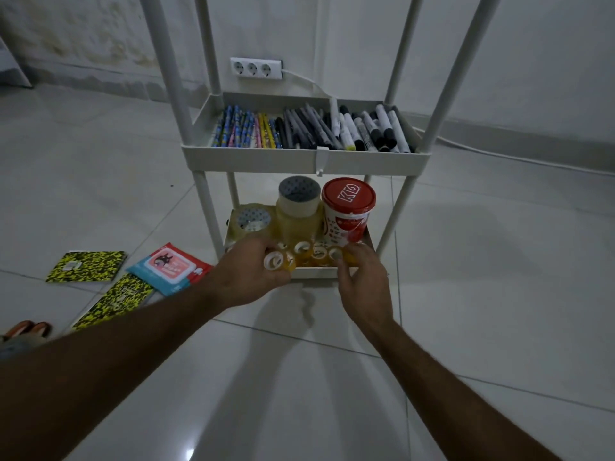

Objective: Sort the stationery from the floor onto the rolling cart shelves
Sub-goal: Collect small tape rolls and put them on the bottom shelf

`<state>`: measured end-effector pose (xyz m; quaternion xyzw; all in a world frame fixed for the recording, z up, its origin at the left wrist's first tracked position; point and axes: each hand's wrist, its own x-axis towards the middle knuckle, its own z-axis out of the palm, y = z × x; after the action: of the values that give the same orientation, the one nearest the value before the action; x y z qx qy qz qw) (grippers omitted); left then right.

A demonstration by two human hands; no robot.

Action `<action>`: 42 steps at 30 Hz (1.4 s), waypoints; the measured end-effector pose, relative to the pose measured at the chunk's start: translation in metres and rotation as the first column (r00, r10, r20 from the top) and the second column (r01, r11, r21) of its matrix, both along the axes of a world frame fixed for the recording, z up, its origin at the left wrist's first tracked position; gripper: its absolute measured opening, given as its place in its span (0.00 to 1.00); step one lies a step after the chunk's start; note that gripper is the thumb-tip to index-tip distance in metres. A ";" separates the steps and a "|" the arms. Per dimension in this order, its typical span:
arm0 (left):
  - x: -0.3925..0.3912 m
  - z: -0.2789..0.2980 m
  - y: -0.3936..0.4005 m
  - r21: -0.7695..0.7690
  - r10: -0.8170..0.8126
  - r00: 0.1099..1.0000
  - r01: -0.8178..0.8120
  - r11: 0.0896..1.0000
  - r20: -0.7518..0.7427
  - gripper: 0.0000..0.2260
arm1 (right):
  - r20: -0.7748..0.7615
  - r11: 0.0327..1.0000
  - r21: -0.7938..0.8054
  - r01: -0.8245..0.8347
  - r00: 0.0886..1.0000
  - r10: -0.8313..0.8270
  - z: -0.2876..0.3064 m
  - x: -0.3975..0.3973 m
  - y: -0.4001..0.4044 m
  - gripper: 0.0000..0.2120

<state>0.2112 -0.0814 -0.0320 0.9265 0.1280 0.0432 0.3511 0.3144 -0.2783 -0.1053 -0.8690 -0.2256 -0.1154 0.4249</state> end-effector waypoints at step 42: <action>0.086 -0.036 -0.031 0.341 -0.215 0.976 0.217 0.915 -0.043 0.15 | -0.352 0.990 0.110 -0.087 0.928 0.120 0.006 0.007 -0.013 0.10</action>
<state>0.2975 -0.1121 -0.0679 0.9821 0.0162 0.0239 0.1861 0.3211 -0.2916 -0.0994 -0.8417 -0.1845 0.0568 0.5043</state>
